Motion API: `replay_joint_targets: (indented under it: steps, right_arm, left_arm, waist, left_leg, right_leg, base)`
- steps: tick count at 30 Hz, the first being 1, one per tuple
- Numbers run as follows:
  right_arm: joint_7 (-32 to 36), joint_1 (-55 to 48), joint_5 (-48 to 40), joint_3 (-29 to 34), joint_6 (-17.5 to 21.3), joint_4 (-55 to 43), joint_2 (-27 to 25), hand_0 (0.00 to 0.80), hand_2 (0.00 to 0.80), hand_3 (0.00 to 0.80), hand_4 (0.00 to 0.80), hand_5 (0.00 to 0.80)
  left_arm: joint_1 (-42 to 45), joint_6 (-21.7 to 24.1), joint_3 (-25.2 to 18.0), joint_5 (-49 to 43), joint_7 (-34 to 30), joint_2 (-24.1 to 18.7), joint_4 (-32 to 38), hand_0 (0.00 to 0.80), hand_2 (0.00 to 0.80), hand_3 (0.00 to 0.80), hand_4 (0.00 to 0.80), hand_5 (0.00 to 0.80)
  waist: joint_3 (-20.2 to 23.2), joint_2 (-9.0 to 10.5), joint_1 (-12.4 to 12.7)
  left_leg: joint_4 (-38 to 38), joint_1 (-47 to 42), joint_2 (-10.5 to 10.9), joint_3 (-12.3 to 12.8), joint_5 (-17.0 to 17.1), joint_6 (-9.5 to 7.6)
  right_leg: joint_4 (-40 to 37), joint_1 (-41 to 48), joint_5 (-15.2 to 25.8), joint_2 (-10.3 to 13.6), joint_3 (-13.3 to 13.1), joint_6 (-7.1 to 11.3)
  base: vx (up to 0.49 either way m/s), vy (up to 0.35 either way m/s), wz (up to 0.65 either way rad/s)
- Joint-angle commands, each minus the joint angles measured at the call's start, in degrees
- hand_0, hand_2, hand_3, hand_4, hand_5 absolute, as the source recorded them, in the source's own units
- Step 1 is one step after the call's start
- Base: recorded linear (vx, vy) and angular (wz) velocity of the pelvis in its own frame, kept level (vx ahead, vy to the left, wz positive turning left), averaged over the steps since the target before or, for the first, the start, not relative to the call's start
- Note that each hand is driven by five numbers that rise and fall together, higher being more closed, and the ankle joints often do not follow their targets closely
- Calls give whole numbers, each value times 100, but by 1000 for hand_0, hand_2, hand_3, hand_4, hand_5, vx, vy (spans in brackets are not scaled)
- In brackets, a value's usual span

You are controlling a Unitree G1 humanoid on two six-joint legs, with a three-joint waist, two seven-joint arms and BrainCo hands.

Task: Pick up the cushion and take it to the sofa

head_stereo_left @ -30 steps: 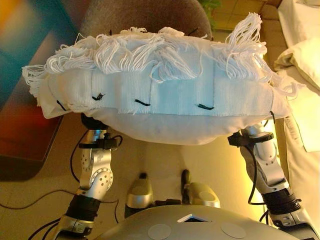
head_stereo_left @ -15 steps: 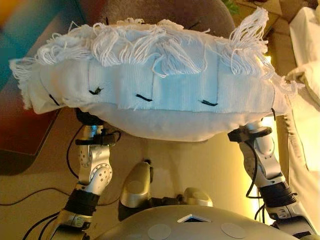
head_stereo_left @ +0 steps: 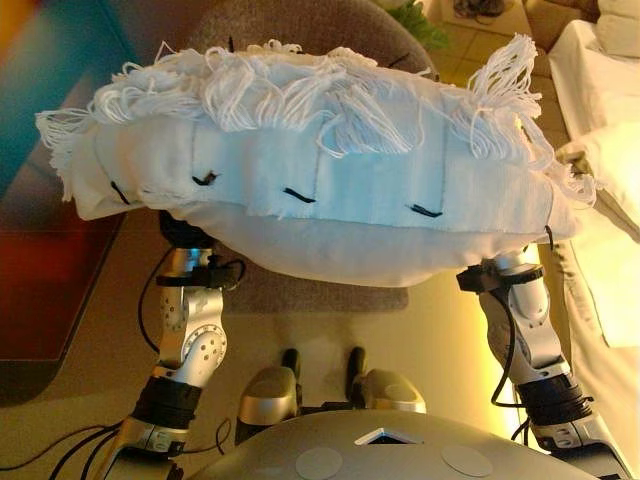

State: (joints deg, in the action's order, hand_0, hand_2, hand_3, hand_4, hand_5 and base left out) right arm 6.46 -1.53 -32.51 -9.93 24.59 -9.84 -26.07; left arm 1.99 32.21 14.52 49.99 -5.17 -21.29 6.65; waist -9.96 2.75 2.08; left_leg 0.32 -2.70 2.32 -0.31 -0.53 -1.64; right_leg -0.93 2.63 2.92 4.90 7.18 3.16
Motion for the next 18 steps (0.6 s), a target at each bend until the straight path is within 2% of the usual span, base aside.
replay_joint_targets:
  steps: [1, 4, 5, 8, 9, 11, 12, 13, 14, 16, 18]
  right_arm:
    - [247, 560, 35, -465, 268, -551, 128, 800, 800, 800, 800, 800]
    - [300, 488, 72, -443, 174, -633, 144, 800, 800, 800, 800, 800]
    - [332, 487, 39, -421, 173, -620, 89, 800, 800, 800, 800, 800]
    - [329, 502, -23, -402, 104, -532, 16, 800, 800, 800, 800, 800]
    - [326, 522, -29, -393, 17, -517, 13, 800, 800, 800, 800, 800]
    - [414, 514, -110, -392, -112, -541, -76, 800, 800, 800, 800, 800]
    - [521, 467, -130, -386, -153, -565, -132, 800, 800, 800, 800, 800]
    - [574, 442, -156, -389, -161, -575, -169, 800, 800, 800, 800, 800]
    - [687, 383, -203, -414, -164, -555, -219, 800, 800, 800, 800, 800]
    - [871, 269, -231, -438, -158, -491, -231, 800, 800, 800, 800, 800]
    - [853, 183, -174, -459, -119, -423, -182, 800, 800, 800, 800, 800]
  left_arm:
    - [-603, 96, 506, -690, -661, 16, 583, 800, 800, 800, 800, 800]
    - [-482, 82, 419, -568, -796, -46, 593, 800, 800, 800, 800, 800]
    - [-466, 102, 401, -510, -848, -70, 588, 800, 800, 800, 800, 800]
    - [-474, 173, 472, -492, -775, -45, 544, 800, 800, 800, 800, 800]
    - [-454, 174, 489, -519, -689, -19, 547, 800, 800, 800, 800, 800]
    - [-402, 257, 528, -527, -494, -19, 567, 800, 800, 800, 800, 800]
    - [-355, 316, 498, -540, -440, -22, 581, 800, 800, 800, 800, 800]
    - [-326, 347, 482, -542, -401, -21, 593, 800, 800, 800, 800, 800]
    - [-260, 416, 448, -528, -319, 2, 605, 800, 800, 800, 800, 800]
    - [-70, 469, 339, -461, -378, 83, 567, 800, 800, 800, 800, 800]
    - [87, 396, 298, -416, -540, 157, 549, 800, 800, 800, 800, 800]
  waist:
    - [250, 112, -151]
    - [246, 93, -215]
    - [271, 93, -217]
    - [368, 109, -281]
    - [397, 85, -312]
    - [450, 23, -397]
    - [468, 11, -420]
    - [463, 30, -417]
    - [429, 76, -396]
    - [335, 152, -327]
    - [221, 186, -204]
  left_leg:
    - [189, -309, -36, 55, -843, -16]
    - [293, -415, -84, 47, -984, -52]
    - [294, -453, -102, 90, -1016, -55]
    - [609, -503, -179, 97, -1106, 23]
    - [740, -560, -268, 90, -1010, 94]
    - [1106, -634, -575, 66, -496, 347]
    - [1476, -565, -736, 54, -116, 477]
    - [1870, -448, -799, 54, 114, 530]
    - [2720, -48, -852, 18, 405, 565]
    - [3991, 635, -759, -68, 466, 471]
    - [4235, 1143, -612, -94, 367, 391]
  right_leg:
    - [-407, -724, 819, 365, -470, 572]
    - [-260, -770, 747, 374, -480, 550]
    - [-301, -697, 659, 379, -374, 554]
    - [-318, -579, 527, 327, -471, 471]
    - [-252, -568, 466, 277, -484, 406]
    - [-126, -542, 293, 105, -512, 196]
    - [-125, -503, 239, 33, -489, 79]
    - [-127, -464, 213, 12, -476, 13]
    - [-110, -365, 158, -24, -453, -115]
    - [43, -213, 19, -63, -513, -300]
    - [106, -24, -66, -51, -444, -324]
  base:
    - [317, -121, 4]
    - [346, -127, 25]
    - [370, -131, 20]
    - [391, -148, 7]
    - [378, -140, 9]
    - [341, -151, 7]
    - [237, -153, 6]
    - [245, -212, 3]
    - [223, -218, 1]
    - [267, -207, 6]
    - [241, -101, -4]
